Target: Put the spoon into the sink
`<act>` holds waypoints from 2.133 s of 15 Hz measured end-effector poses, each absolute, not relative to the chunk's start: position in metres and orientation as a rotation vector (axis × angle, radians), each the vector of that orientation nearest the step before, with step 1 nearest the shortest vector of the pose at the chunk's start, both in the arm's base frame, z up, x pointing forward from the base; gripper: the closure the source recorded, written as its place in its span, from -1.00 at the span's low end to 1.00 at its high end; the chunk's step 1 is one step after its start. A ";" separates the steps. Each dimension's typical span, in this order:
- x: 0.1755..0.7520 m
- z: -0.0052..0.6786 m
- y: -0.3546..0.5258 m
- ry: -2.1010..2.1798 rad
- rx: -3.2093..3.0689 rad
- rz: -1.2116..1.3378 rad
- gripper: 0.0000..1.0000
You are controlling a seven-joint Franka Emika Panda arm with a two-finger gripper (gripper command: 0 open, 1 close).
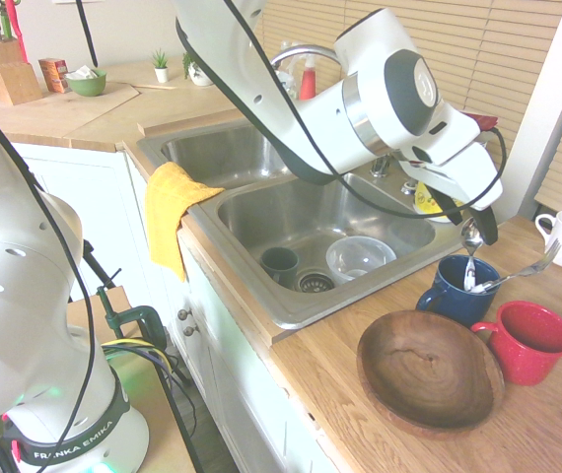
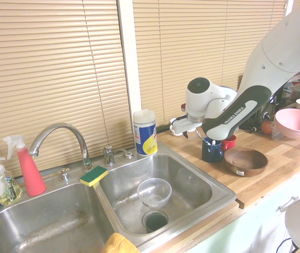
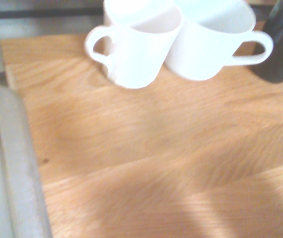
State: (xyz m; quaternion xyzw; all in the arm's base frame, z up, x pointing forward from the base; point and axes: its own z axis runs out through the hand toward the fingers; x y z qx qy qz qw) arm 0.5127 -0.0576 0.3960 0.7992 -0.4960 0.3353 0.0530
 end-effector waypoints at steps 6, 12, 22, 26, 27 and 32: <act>0.512 0.382 -0.058 -1.502 2.409 0.999 1.00; 0.512 0.382 -0.059 -1.498 2.400 1.011 1.00; 0.512 0.382 -0.063 -1.508 2.393 1.011 1.00; 0.512 0.386 -0.065 -1.524 2.389 1.020 1.00; 0.512 0.389 -0.067 -1.538 2.392 1.030 1.00; 0.500 0.411 -0.078 -1.586 2.434 1.088 1.00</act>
